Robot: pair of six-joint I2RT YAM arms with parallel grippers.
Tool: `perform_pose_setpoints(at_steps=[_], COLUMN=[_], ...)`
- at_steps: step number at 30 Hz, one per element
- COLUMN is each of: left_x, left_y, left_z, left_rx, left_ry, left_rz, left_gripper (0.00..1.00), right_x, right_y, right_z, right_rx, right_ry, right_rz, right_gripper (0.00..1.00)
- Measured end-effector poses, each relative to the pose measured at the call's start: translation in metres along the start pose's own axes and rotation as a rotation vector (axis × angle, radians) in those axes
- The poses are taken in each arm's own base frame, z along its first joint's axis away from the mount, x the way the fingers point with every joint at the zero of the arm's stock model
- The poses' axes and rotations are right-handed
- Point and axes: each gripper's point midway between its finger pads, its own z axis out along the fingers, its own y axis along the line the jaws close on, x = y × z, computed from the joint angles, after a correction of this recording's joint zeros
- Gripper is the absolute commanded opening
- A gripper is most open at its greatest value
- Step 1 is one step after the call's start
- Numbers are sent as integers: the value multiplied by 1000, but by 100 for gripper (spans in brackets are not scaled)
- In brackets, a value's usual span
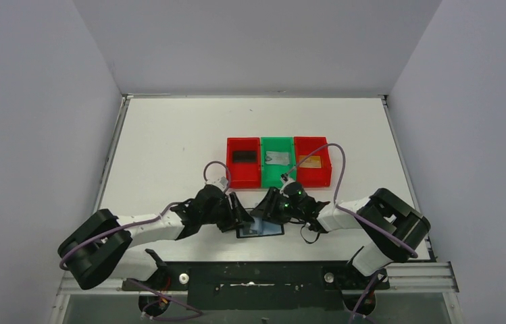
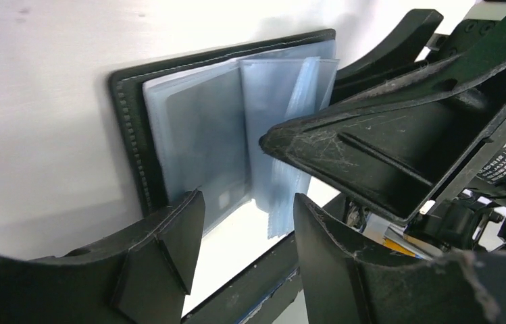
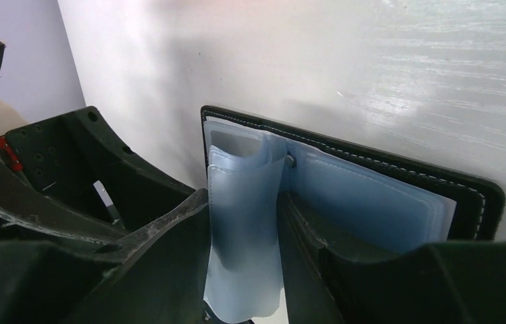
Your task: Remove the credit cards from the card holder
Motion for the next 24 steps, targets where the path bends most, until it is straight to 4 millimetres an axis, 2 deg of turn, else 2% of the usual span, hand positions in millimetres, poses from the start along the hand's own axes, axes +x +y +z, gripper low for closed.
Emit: perform_pose_setpoints(at_steps=[6,8,10,13,18,21,24], left_x=[6,8,9,11,14,16,17], left_y=[-22,-28,-31,-34,-43,-52,-66], left_z=[14,18,21,24,29,36,46], left_rx=[70,89,101,116,164,193,222], left_ry=[47,61,72,85,116,143,171], left_rz=[22,26,26,26,35,46,61], left_gripper=[47,45,44,44,44,43,41], right_x=[-2,-4,-7,-11,-21,-32,-42], right_y=[0,0,-1,2,7,10,1], right_z=[-1,-2,-3,-9,-28,-43,-59], right_rx=[-5,-4,-4,-15,1,20,94], right_ry=[-8,-13,-24,-44,-107,-170,-236], right_rz=[20,25,30,28,-2,-18,-13], right_gripper=[42,48,58,63,73,75,76])
